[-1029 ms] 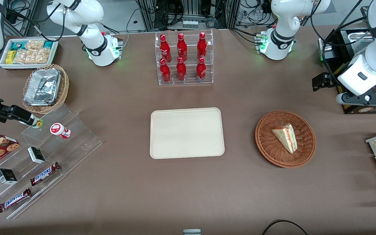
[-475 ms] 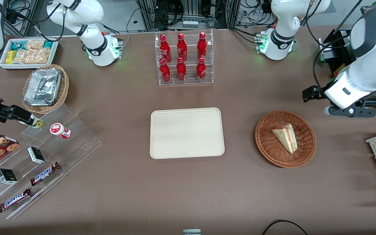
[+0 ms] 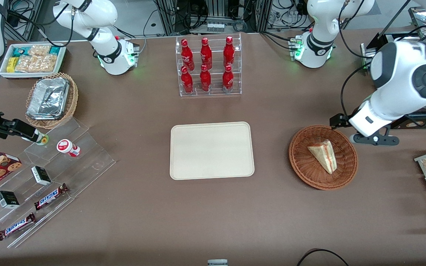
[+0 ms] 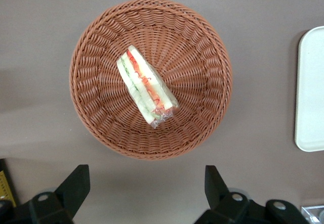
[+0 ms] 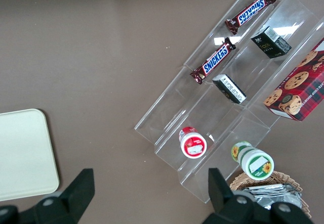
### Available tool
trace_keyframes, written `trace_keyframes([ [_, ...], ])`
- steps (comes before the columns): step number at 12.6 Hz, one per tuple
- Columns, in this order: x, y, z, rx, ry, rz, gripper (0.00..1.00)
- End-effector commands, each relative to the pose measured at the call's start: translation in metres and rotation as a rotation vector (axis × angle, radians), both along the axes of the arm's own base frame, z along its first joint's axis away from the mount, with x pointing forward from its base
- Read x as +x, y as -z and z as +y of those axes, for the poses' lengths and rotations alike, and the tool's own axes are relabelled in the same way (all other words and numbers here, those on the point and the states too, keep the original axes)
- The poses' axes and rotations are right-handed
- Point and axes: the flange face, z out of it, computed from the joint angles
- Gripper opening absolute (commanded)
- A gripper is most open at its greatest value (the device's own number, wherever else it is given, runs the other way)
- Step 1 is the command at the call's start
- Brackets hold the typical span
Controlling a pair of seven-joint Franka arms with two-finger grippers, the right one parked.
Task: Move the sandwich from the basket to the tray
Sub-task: 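Move the left gripper over the sandwich in the wicker basket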
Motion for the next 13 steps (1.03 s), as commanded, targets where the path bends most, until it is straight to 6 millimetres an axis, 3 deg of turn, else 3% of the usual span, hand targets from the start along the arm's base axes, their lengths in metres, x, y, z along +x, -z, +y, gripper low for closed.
trace_keyframes([
  [1, -0.003, 0.025, 0.002, -0.015, 0.003, -0.024, 1.0],
  [6, -0.009, 0.06, 0.005, -0.022, -0.033, -0.066, 1.0],
  [13, -0.004, 0.097, 0.001, 0.006, -0.48, -0.054, 1.0],
])
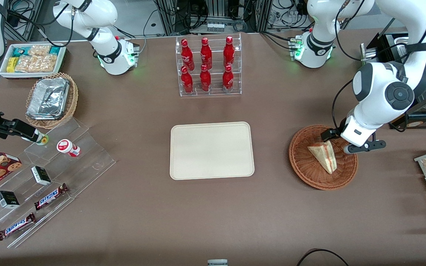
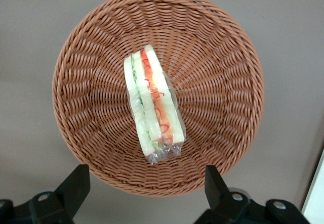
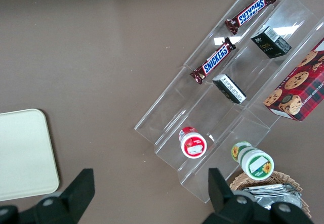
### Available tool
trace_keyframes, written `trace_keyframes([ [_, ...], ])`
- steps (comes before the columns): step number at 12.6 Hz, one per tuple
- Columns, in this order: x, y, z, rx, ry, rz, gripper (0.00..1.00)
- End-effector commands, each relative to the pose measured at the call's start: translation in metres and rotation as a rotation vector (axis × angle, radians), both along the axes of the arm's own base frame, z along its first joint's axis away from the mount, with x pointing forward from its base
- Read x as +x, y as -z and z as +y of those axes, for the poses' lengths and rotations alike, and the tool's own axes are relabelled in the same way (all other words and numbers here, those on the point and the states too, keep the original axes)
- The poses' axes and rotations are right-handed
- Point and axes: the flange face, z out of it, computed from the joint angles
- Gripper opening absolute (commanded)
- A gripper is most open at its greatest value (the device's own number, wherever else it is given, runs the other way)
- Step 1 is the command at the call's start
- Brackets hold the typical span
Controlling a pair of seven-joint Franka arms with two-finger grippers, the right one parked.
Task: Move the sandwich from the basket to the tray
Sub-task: 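Lower the left gripper and close it on the wrapped sandwich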
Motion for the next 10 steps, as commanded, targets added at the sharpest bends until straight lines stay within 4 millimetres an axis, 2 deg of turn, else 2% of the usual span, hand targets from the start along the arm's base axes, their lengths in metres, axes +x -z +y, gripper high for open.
trace_keyframes([
  [1, 0.003, 0.015, -0.006, -0.005, -0.168, -0.005, 1.0],
  [4, 0.007, 0.025, -0.01, -0.004, -0.313, -0.025, 1.0],
  [10, 0.011, 0.05, -0.01, 0.0, -0.307, -0.018, 1.0],
])
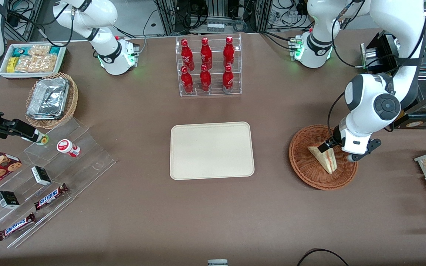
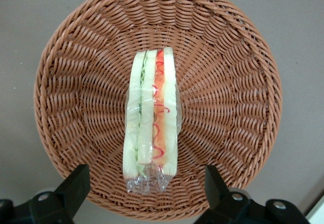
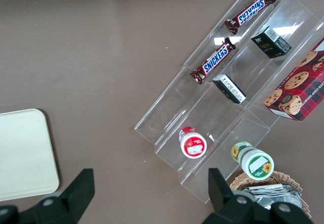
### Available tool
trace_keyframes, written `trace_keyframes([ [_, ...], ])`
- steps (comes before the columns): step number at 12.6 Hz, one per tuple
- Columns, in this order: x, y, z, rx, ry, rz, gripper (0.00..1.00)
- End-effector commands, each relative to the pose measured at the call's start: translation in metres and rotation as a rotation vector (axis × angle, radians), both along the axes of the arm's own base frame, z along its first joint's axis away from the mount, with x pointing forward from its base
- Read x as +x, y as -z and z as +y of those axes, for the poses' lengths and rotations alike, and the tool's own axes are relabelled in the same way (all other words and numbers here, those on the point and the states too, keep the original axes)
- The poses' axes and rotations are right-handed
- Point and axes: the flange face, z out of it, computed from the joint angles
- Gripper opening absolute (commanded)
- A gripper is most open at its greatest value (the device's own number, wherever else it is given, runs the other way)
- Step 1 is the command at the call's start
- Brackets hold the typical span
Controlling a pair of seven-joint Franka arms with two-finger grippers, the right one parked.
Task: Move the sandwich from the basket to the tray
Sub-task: 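Lower the left gripper and close it on the wrapped sandwich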
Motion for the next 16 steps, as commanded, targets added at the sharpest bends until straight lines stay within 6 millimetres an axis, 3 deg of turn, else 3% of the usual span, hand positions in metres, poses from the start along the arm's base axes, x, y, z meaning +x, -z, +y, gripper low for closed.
trace_keyframes([
  [1, 0.003, 0.019, -0.004, -0.001, -0.016, -0.011, 1.0],
  [8, 0.006, 0.052, -0.003, -0.005, -0.021, -0.004, 1.0],
  [9, 0.006, 0.051, -0.003, -0.005, -0.021, -0.003, 0.72],
  [10, 0.005, 0.049, -0.003, -0.002, -0.013, -0.002, 0.32],
  [11, 0.003, 0.048, -0.003, 0.008, -0.002, 0.006, 0.01],
  [14, -0.003, 0.04, -0.001, 0.077, 0.064, 0.062, 0.0],
  [16, 0.004, 0.015, -0.005, 0.084, 0.067, 0.081, 0.0],
])
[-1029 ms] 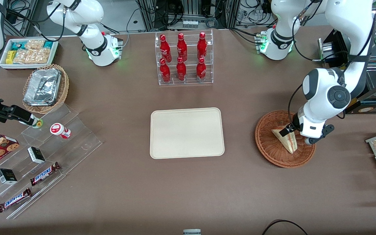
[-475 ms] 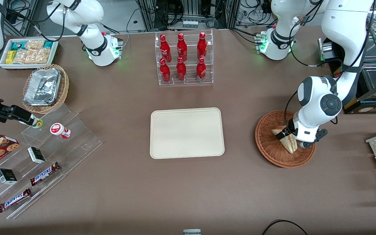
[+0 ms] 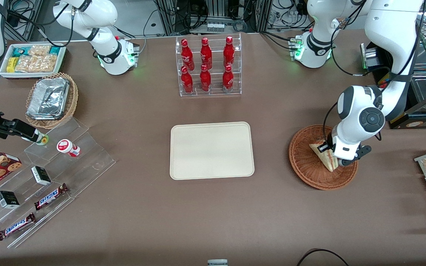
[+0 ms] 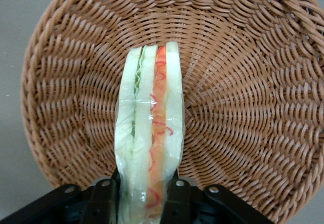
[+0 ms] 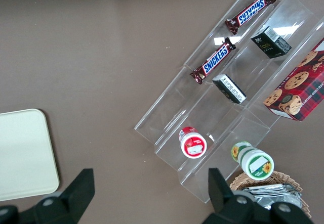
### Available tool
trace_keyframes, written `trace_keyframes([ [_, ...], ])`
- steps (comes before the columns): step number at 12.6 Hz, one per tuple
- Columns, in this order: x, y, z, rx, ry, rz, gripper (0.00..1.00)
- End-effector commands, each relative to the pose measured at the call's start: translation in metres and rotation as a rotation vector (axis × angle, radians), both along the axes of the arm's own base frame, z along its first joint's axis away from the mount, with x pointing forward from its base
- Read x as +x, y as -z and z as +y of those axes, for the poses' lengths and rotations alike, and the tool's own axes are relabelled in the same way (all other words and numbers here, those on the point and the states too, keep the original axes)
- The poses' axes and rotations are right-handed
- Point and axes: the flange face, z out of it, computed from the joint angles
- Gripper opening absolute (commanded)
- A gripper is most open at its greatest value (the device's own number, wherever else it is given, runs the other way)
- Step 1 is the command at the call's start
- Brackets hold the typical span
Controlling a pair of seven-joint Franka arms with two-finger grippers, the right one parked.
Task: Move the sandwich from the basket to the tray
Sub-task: 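Lift the sandwich and carry it over the cream tray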
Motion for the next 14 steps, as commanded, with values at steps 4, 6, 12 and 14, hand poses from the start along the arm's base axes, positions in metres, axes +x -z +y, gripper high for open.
trace_keyframes([
  [4, 0.024, -0.074, -0.041, 0.016, 0.046, 0.025, 0.0],
  [6, 0.024, -0.083, -0.072, -0.003, 0.094, 0.014, 0.0],
  [12, 0.012, -0.081, -0.186, -0.103, 0.246, 0.021, 0.0],
  [14, 0.01, -0.082, -0.231, -0.134, 0.274, 0.022, 0.0],
])
